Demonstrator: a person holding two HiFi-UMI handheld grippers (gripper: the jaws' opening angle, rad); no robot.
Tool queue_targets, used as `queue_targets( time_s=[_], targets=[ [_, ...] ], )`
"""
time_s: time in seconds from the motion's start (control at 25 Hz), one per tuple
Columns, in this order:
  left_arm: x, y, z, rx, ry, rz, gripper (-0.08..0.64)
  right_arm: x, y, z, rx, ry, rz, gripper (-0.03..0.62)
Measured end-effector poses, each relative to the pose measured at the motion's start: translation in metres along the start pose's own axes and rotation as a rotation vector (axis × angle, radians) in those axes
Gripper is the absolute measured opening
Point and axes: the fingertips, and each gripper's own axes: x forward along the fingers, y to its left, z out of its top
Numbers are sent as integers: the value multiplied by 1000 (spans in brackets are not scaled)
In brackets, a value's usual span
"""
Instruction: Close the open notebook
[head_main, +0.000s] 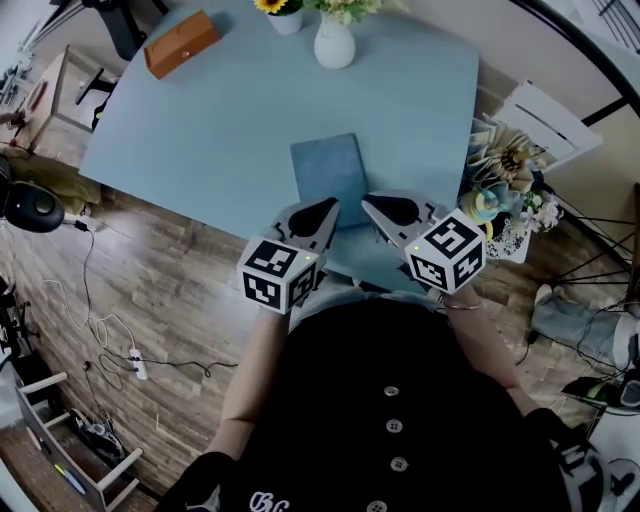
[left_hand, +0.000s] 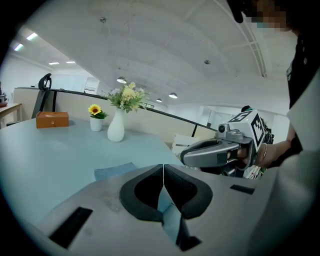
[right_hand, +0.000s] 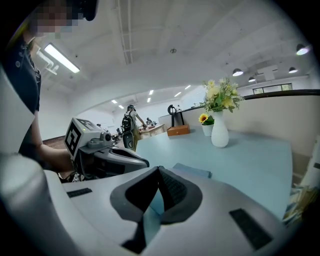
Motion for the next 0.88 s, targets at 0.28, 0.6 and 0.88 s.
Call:
queue_targets(
  time_s=[0.28, 0.6, 0.88],
  targets=[
    [6, 0, -4, 12, 29, 32, 17, -2, -1, -1, -4, -6, -16, 5],
    [7, -6, -9, 6, 47, 5, 17, 2, 5, -5, 4, 1, -8, 5],
    [8, -9, -12, 0, 55, -3, 17, 3, 5, -8, 1, 13, -4, 5]
  ],
)
